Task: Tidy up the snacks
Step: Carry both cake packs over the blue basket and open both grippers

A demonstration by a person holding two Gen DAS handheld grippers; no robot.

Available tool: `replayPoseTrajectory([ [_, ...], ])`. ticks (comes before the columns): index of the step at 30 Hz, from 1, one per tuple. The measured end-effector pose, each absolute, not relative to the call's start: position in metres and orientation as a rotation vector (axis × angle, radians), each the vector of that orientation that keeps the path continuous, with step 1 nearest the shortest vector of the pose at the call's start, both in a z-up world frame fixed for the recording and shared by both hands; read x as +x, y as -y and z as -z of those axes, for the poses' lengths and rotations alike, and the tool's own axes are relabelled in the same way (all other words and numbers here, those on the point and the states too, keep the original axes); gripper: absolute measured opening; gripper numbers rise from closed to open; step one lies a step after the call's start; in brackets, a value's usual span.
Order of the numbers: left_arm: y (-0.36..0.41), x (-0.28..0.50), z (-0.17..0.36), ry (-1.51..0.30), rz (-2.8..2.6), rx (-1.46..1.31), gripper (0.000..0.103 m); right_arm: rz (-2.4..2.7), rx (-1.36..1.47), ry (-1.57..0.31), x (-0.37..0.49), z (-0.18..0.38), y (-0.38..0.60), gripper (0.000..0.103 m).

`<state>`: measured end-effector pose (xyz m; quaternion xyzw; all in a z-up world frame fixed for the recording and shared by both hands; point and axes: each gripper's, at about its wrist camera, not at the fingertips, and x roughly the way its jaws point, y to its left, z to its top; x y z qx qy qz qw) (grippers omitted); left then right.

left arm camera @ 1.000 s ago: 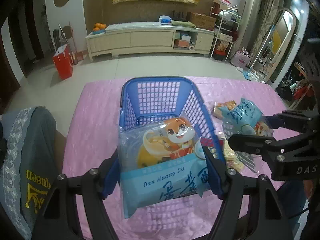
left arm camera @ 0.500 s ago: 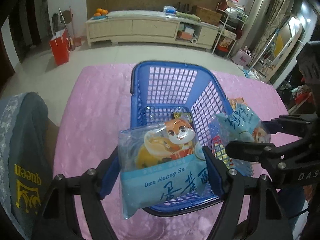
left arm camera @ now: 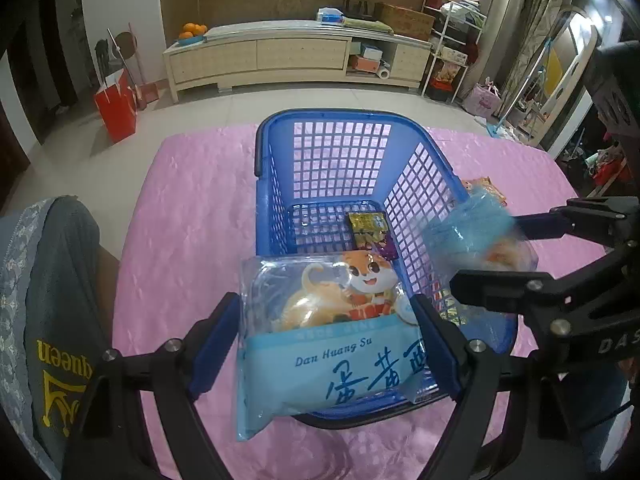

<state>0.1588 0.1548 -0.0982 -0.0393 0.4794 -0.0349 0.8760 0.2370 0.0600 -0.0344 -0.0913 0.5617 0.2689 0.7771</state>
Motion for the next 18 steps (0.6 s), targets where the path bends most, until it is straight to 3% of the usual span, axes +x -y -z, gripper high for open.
replayPoseTrajectory([
  [18, -0.134, 0.155, 0.072, -0.974, 0.098, -0.067, 0.082, -0.553, -0.168, -1.164, 0.226, 0.004, -0.024, 0.089],
])
